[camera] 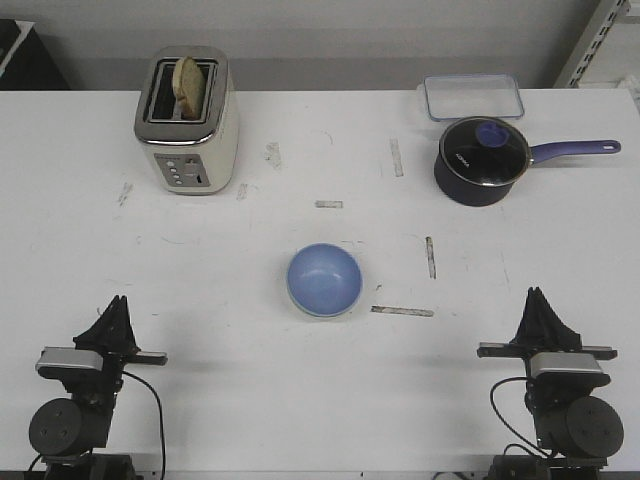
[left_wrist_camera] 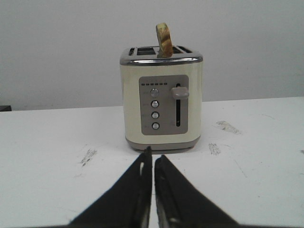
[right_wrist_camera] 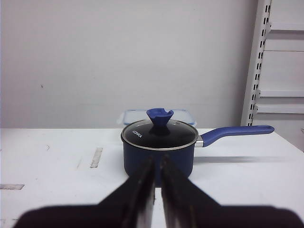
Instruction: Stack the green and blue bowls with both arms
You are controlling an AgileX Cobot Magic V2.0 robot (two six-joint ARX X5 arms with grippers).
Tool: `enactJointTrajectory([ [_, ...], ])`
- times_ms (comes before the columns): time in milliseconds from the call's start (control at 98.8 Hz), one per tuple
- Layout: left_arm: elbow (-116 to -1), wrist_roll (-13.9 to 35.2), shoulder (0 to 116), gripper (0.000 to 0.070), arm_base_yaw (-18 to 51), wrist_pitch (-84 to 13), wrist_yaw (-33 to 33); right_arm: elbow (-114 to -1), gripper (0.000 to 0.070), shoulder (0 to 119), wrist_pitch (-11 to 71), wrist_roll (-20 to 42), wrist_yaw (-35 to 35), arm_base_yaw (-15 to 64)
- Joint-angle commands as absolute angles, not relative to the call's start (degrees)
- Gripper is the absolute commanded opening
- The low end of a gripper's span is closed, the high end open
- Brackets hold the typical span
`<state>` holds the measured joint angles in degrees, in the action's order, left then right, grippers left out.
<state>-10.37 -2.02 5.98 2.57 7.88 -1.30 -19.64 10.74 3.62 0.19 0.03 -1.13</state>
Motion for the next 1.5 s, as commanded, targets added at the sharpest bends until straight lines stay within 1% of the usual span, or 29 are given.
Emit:
enactJointTrajectory([
  [0, -9.5, -2.3, 5.3, 0.0002, 2.8, 8.6, -1.9, -19.9, 0.0009, 10.5, 3.0, 0.1, 0.0, -1.1],
  [263, -4.8, -2.3, 1.6, 0.0002, 2.6, 8.8, -1.9, -19.9, 0.0009, 10.5, 3.0, 0.1, 0.0, -1.1],
  [425, -0.6, -2.1, 0.2, 0.0002, 2.6, 12.3, -1.9, -19.9, 0.0009, 10.5, 3.0, 0.1, 0.0, -1.1],
  [516, -0.7, -2.0, 0.2, 0.0002, 2.6, 10.0, -2.2, -19.9, 0.0009, 10.5, 3.0, 0.1, 0.0, -1.1],
  [840, -0.7, -1.8, 0.2, 0.0002, 2.6, 9.9, -2.9, -19.9, 0.0009, 10.5, 3.0, 0.1, 0.0, -1.1],
  [972, -0.7, 0.9, 0.2, 0.0002, 2.6, 10.2, -2.9, -19.9, 0.0009, 10.5, 3.0, 0.1, 0.0, -1.1],
  [1488, -0.7, 0.9, 0.2, 0.0002, 2.6, 10.3, -2.9, -19.9, 0.0009, 10.5, 3.0, 0.1, 0.0, -1.1],
])
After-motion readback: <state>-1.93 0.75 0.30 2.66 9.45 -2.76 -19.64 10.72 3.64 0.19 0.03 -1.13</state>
